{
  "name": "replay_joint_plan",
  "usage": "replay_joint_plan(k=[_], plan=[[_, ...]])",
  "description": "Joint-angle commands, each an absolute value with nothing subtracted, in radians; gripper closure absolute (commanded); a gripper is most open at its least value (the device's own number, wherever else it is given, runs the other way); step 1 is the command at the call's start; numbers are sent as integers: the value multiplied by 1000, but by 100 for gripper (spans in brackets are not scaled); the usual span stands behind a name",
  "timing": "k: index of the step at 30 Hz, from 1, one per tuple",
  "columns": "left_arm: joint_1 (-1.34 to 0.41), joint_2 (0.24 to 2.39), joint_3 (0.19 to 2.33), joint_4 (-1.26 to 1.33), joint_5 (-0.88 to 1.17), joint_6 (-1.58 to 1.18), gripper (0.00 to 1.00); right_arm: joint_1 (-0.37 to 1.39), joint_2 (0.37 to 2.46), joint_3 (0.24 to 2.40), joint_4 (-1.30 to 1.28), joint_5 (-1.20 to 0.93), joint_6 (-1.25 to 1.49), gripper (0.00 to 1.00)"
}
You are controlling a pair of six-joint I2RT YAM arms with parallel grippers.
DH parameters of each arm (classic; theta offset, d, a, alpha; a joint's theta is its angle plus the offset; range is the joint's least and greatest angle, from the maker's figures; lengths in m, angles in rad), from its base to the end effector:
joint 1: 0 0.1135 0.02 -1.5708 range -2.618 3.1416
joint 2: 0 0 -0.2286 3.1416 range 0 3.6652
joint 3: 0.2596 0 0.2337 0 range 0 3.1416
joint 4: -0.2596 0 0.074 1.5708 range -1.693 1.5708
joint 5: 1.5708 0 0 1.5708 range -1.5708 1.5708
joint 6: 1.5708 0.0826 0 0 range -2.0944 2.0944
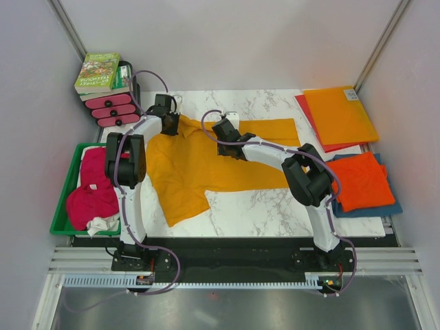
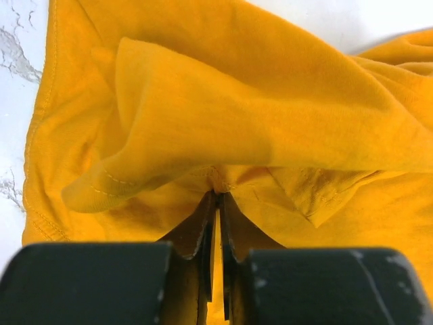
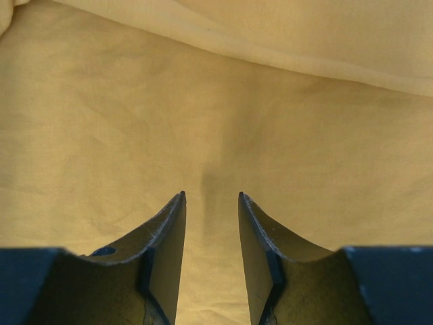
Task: Fold and stack the t-shirts
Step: Fold the flattened tshirt in 1/3 of the way
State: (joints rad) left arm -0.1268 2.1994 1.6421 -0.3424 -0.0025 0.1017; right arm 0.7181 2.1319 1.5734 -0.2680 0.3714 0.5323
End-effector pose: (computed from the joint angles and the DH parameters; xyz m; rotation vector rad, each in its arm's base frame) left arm 0.4714 -0.0599 0.1072 0.2806 2.4545 -0.0077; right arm 0.3716 0.2849 0.1272 -0.0459 2.3322 0.1771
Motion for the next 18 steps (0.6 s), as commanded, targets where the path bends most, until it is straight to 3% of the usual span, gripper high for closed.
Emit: replay_joint_plan(k=[1, 7, 18], plan=[[-130, 2166, 1654, -327, -31, 104, 92, 724, 2125, 1574, -259, 377, 555, 56], [-130, 2103, 1612, -318, -32, 110, 98, 730, 2120, 1568, -261, 379, 561, 57], [-130, 1994, 1525, -313, -25, 114, 98, 735, 2094, 1542, -255, 390, 574, 57]])
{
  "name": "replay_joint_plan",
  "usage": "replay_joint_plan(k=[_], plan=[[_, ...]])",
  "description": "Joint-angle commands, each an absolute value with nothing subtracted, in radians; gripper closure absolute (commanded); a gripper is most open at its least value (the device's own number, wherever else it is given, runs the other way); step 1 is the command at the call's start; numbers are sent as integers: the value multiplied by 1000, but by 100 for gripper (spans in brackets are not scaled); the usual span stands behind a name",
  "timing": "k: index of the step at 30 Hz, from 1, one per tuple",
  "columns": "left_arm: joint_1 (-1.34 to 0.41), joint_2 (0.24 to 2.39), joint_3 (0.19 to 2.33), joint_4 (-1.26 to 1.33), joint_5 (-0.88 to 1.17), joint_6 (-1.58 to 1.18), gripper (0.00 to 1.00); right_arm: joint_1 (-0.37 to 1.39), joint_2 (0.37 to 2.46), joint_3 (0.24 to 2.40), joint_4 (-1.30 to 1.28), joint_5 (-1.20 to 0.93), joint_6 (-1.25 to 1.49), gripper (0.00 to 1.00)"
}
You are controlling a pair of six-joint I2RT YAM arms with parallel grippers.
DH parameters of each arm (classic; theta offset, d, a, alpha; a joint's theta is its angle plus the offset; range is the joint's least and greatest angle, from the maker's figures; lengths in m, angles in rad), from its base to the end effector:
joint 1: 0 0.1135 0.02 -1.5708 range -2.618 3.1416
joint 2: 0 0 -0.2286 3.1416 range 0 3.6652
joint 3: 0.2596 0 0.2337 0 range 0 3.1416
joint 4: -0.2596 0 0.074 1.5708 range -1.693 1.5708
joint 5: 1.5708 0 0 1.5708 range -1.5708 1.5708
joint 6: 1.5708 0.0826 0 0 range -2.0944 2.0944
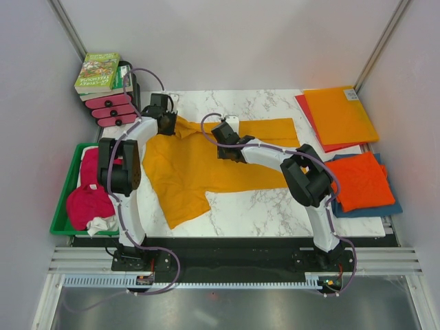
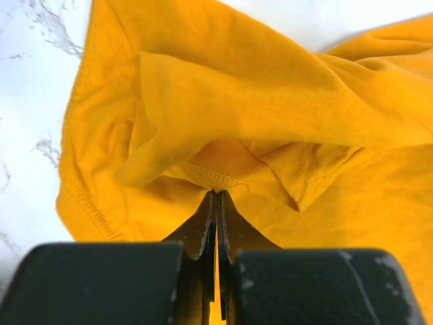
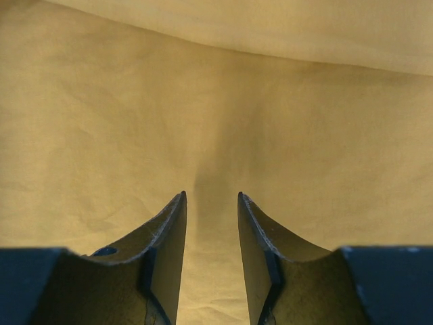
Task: Fold and stack the t-shirts
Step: Fold the flattened tshirt in 1/3 of the way
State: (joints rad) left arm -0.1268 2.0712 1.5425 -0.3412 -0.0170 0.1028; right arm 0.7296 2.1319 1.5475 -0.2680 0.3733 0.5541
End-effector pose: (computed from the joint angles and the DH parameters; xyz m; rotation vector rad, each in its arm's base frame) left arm 0.4525 -0.0563 0.1323 0.2720 2.4253 0.0100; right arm 0.3648 0.2858 0.1189 -0.0399 2.3539 0.1727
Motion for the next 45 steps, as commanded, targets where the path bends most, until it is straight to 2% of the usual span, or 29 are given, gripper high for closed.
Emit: replay_joint_plan(k=[1, 14, 26, 40, 41, 42, 44, 45], plan=[[-130, 1990, 1522, -314, -23, 115, 98, 736, 2092, 1539, -255, 390, 575, 57], [-130, 1948, 1476, -316, -17, 114, 98, 739, 2085, 1532, -252, 403, 572, 58], [-130, 1737, 1237, -403, 55, 152, 98, 739, 2019, 1470, -245, 422, 581, 58], [-141, 1825, 1218, -555, 117, 204, 98, 739, 2008, 1439, -230, 422, 584, 58], [-141, 1822, 1216, -549, 118, 199, 93, 739, 2009, 1440, -229, 422, 581, 58], [-141, 1809, 1216, -542, 127, 198, 78, 739, 2013, 1443, -227, 420, 580, 58], [-141, 1783, 1216, -519, 135, 183, 61, 739, 2017, 1457, -229, 417, 574, 58], [-140, 1770, 1221, -497, 149, 172, 47, 739, 2020, 1463, -230, 419, 571, 57]])
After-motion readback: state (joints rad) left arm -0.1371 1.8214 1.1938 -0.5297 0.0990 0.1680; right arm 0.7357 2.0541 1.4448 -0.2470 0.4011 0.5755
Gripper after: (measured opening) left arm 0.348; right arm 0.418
